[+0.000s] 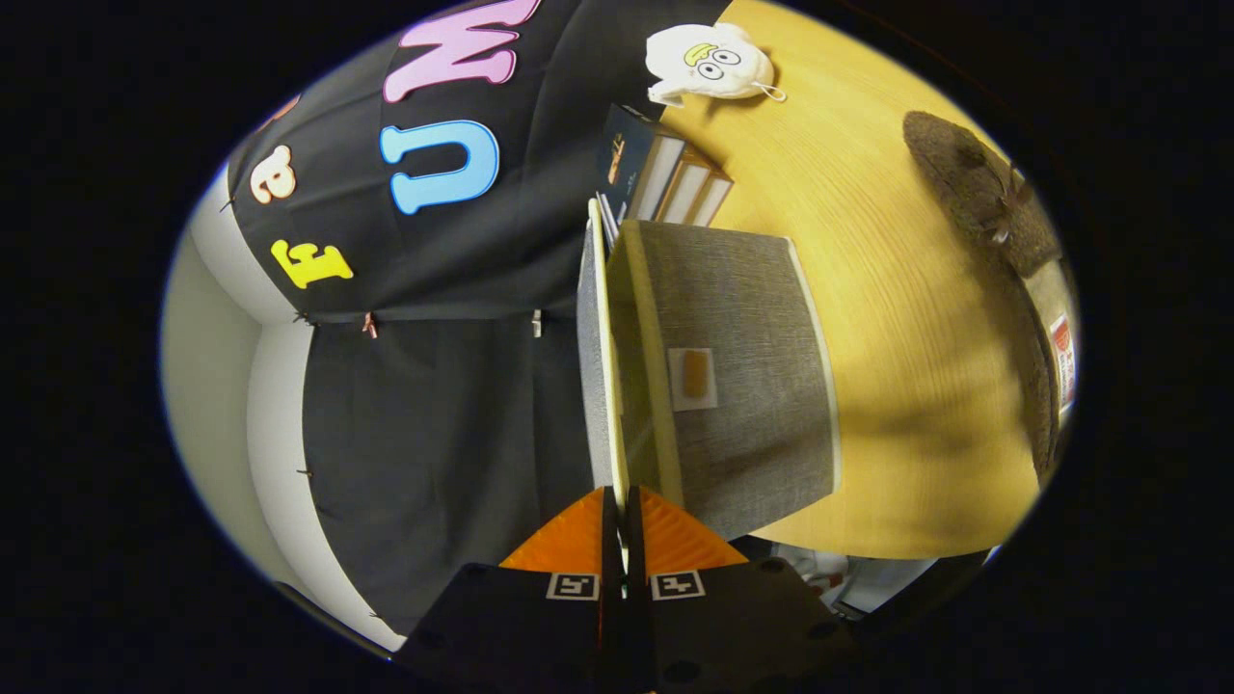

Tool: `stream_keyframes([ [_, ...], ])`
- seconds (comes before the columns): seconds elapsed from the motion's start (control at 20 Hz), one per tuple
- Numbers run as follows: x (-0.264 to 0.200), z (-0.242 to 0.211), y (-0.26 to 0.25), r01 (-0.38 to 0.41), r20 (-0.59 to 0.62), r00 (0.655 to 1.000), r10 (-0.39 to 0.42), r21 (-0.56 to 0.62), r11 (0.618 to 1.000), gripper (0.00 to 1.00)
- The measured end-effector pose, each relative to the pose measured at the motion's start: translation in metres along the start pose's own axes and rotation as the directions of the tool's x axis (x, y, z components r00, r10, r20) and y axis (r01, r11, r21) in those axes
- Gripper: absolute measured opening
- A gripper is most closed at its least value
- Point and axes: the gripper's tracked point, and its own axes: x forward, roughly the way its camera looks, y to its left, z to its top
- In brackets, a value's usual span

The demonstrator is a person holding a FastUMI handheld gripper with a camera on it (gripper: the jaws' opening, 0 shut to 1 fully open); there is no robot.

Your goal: Open the storage box then place both shoes into the box .Put the left shoe in first, then the right shoe, with the right side of both shoes facing outward in a uniform manner.

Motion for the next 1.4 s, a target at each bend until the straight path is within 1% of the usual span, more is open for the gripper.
stream_keyframes([
  [0.15,0.004,-0.003,0.039,-0.045,-0.009,0.999,0.044,-0.060,0.997,0.05],
  [0.2,0.008,-0.006,0.049,-0.044,-0.022,0.999,0.042,-0.075,0.996,0.05],
  [0.3,0.021,-0.010,0.060,0.002,-0.021,1.000,-0.004,-0.119,0.993,0.05],
  [0.4,0.033,-0.021,0.088,-0.025,-0.029,0.999,0.021,-0.145,0.989,0.05],
  [0.45,0.041,-0.028,0.103,-0.043,-0.040,0.998,0.037,-0.149,0.988,0.05],
  [0.55,0.064,-0.039,0.126,-0.057,-0.066,0.997,0.046,-0.174,0.983,0.04],
  [0.65,0.091,-0.046,0.140,-0.034,-0.066,0.998,0.021,-0.215,0.976,0.05],
  [0.75,0.119,-0.056,0.157,-0.038,-0.072,0.997,0.022,-0.235,0.971,0.05],
  [0.8,0.134,-0.061,0.161,-0.029,-0.072,0.997,0.012,-0.244,0.969,0.05],
  [0.9,0.163,-0.067,0.159,0.025,-0.058,0.997,-0.043,-0.283,0.959,0.05],
  [0.95,0.176,-0.069,0.161,0.037,-0.052,0.997,-0.055,-0.298,0.954,0.05],
  [1.0,0.189,-0.073,0.165,0.035,-0.052,0.997,-0.053,-0.310,0.950,0.05],
  [1.2,0.235,-0.091,0.153,0.069,-0.075,0.992,-0.099,-0.329,0.942,0.05],
  [1.4,0.273,-0.106,0.133,0.101,-0.096,0.984,-0.149,-0.386,0.917,0.05],
])
